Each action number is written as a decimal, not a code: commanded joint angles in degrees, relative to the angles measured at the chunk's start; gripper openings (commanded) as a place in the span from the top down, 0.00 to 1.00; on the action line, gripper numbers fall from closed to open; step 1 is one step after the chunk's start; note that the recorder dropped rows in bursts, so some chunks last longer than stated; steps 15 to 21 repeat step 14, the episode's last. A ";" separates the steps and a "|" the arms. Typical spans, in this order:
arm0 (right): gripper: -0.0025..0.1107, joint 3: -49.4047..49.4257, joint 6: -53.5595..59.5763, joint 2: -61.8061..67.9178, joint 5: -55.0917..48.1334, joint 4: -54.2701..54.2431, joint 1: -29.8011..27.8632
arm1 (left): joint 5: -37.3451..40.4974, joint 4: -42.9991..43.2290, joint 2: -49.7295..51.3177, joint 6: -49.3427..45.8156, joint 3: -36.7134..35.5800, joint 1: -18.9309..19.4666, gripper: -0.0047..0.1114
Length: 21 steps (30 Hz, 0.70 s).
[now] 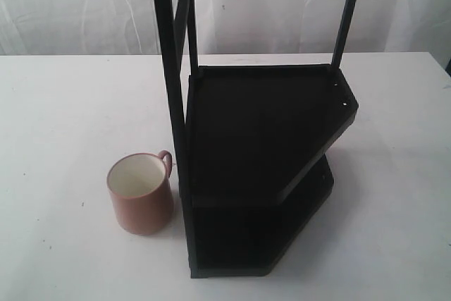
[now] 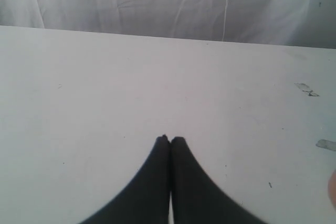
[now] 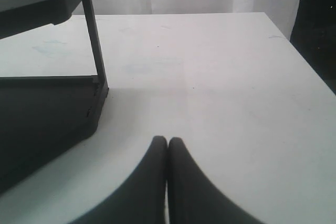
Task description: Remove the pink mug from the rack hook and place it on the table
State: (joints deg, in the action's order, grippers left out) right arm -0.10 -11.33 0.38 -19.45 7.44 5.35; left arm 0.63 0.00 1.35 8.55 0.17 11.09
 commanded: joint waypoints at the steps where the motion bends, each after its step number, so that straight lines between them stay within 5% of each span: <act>1: 0.98 0.10 0.02 -0.38 0.18 0.13 0.35 | 15.49 0.00 -0.01 0.31 -0.17 0.18 0.96; 21: 0.98 0.10 0.02 -0.38 0.18 0.13 0.35 | 18.58 0.97 0.02 0.51 -0.17 0.18 0.96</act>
